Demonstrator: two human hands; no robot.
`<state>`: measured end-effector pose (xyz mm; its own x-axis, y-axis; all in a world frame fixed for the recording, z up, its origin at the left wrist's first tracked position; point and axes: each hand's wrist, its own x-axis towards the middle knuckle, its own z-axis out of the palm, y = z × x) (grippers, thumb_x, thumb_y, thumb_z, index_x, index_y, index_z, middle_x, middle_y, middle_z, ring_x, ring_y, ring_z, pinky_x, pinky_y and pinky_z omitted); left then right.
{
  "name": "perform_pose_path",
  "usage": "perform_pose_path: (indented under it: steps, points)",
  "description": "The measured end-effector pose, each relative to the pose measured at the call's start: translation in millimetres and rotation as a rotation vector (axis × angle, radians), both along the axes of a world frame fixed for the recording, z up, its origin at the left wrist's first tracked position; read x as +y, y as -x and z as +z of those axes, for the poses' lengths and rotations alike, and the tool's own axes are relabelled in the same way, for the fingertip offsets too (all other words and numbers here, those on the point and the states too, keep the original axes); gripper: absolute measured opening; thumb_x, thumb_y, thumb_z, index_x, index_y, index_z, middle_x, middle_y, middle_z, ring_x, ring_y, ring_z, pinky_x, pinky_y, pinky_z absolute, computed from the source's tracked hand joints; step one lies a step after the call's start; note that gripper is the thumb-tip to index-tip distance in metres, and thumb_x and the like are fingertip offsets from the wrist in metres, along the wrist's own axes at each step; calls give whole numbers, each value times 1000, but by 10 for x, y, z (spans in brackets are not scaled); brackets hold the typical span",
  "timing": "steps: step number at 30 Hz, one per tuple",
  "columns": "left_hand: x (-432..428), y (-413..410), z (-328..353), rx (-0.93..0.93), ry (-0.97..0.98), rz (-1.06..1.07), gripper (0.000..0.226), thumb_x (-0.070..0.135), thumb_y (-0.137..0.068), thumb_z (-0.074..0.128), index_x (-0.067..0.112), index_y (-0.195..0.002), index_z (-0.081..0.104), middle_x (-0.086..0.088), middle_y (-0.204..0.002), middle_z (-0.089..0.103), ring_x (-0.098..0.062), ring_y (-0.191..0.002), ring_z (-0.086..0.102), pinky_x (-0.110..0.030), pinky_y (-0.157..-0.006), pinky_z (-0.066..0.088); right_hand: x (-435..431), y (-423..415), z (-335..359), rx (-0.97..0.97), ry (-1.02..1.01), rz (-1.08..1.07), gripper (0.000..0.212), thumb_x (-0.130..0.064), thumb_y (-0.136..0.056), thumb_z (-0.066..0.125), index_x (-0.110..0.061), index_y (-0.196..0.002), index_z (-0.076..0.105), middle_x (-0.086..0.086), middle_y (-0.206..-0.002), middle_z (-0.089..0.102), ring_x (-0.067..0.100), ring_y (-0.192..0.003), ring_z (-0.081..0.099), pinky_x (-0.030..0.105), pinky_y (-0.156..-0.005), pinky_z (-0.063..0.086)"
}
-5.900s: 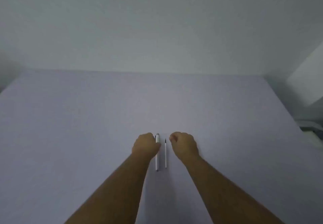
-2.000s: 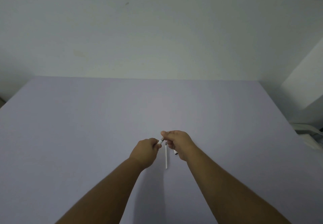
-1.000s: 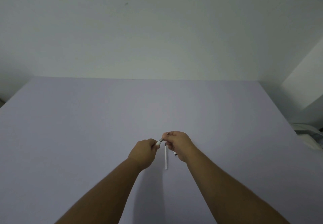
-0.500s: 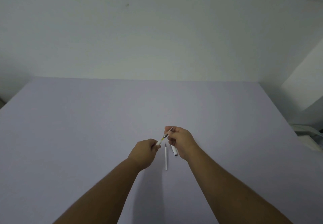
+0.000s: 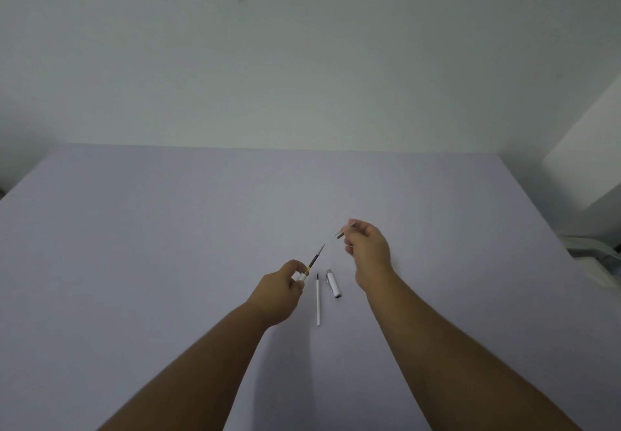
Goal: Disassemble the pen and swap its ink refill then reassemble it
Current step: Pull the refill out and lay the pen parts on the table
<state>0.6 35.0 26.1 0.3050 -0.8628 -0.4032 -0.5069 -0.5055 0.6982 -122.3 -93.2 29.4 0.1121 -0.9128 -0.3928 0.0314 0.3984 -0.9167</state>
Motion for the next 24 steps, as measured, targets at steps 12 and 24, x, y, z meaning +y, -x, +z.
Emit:
perform_pose_path:
  steps: [12,24]
  points:
    - [-70,116,-285,152,-65,87,15,21,-96,43,29,-104,52,-6,-79,63,-23,-70,58,-43,-83,57,66,279,-626,988,256,585,27,-16,-91,52,-13,-114,66,12,-119,66,29,-113,58,34,-94,48]
    - [-83,144,-331,150,-80,80,15,19,-96,44,30,-102,52,-6,-80,62,-22,-70,58,-42,-81,57,77,312,-729,979,317,664,28,-16,-91,55,-11,-117,66,12,-120,63,27,-111,59,33,-92,46]
